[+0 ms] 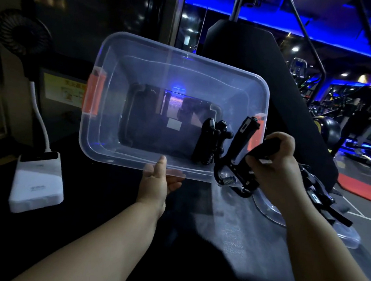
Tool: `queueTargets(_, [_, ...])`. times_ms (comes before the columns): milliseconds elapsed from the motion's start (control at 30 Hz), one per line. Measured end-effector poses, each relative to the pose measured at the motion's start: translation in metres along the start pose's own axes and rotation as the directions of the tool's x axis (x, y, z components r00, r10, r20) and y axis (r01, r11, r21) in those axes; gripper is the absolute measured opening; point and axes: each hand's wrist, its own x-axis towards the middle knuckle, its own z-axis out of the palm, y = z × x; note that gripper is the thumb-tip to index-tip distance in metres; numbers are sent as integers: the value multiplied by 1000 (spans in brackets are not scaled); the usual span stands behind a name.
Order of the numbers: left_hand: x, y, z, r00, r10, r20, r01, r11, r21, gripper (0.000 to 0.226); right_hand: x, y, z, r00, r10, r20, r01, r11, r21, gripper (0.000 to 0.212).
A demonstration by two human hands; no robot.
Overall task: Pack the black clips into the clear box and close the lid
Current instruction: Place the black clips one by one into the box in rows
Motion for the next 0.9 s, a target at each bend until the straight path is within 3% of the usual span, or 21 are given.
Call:
queueTargets(233, [3,-2,-2,999,-37,15,38,998,-40,32,41,-5,52,996,20,92,-6,988,-156,45])
queueTargets(467, [1,2,-2,997,-67,25,67,998,-4,27,60,-4,102,971,92,220,-14,942,-336,41])
queueTargets(733, [2,4,-3,996,-88,24,88,996,-6,22,91,6,132,949,185,255,-38,869,-493,40])
queueTargets(900, [5,2,-3,994,-100,41,100,995,-8,35,105,15,139,962,115,248,47,825,-563,41])
